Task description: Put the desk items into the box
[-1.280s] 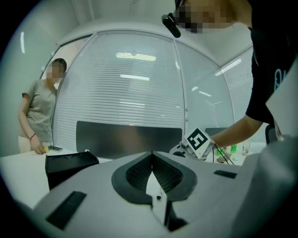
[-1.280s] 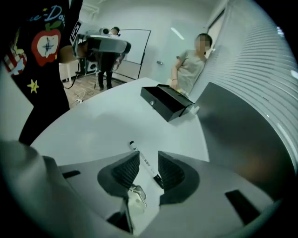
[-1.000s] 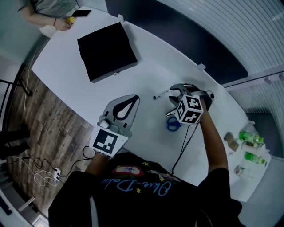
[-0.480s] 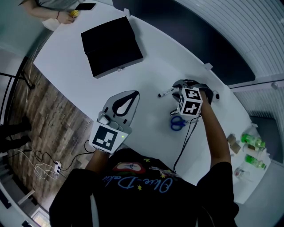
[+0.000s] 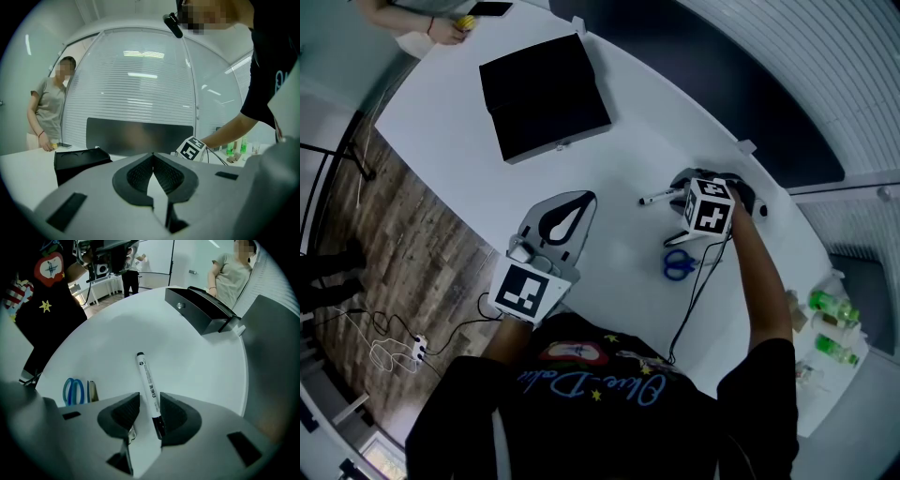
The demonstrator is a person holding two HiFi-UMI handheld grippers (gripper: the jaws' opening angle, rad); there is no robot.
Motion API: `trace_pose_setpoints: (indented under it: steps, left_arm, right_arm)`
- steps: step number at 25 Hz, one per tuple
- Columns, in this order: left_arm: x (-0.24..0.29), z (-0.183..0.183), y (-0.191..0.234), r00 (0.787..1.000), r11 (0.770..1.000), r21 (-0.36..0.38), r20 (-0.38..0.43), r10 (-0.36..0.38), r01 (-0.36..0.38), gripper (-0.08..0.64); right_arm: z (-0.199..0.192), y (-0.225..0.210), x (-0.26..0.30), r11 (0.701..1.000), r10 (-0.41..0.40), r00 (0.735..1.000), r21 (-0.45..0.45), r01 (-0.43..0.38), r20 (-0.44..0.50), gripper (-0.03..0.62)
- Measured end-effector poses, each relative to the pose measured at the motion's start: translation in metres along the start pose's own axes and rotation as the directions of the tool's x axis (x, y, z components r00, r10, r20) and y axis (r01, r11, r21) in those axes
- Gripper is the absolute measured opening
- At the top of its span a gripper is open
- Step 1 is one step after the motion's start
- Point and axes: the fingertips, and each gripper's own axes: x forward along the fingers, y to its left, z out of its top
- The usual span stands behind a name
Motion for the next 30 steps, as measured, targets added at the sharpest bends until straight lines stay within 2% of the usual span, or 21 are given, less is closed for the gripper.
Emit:
trace_pose_setpoints:
  steps: [7,14,17,19,23,30]
  left_arm:
    - [-0.005,-0.005,0.007,1.0,1.0,-0.007,-0.013,0.021,-0.021,0.008]
    - [-0.007,-0.005,0.006,1.0,1.0,0.008,-0.016,0.017,-0.017,0.008]
    - [-0.006,-0.005,0.004,1.0,1.0,0.009,-0.017,0.015,-0.015,0.008]
    - [-0.006,-0.004,0.004,1.0,1.0,0.007,-0.016,0.016,-0.016,0.008]
    - [-0.005,-0.001,0.002,1.0,1.0,0.013,-0.015,0.016,-0.016,0.008]
    - [-0.004,0.009,-0.004,1.0,0.999,0.033,0.002,0.004,-0.004,0.008]
  right_arm:
    - [0.0,0.003,0.001,0.997,0.083,0.997,0.003,-0.083,0.007,0.12]
    - [0.0,0.006,0.001,0.997,0.071,0.997,0.012,-0.071,0.022,0.074]
    - [0.0,0.007,0.0,0.999,0.04,0.999,-0.025,-0.04,-0.006,0.072]
    - [0.001,0.001,-0.003,1.0,-0.002,1.0,-0.018,0.002,-0.007,0.072]
    - [0.005,-0.012,-0.019,0.994,-0.101,0.995,0.053,0.1,0.022,0.072]
    - [0.017,-0.014,-0.047,0.972,-0.199,0.974,0.145,0.183,0.108,0.072]
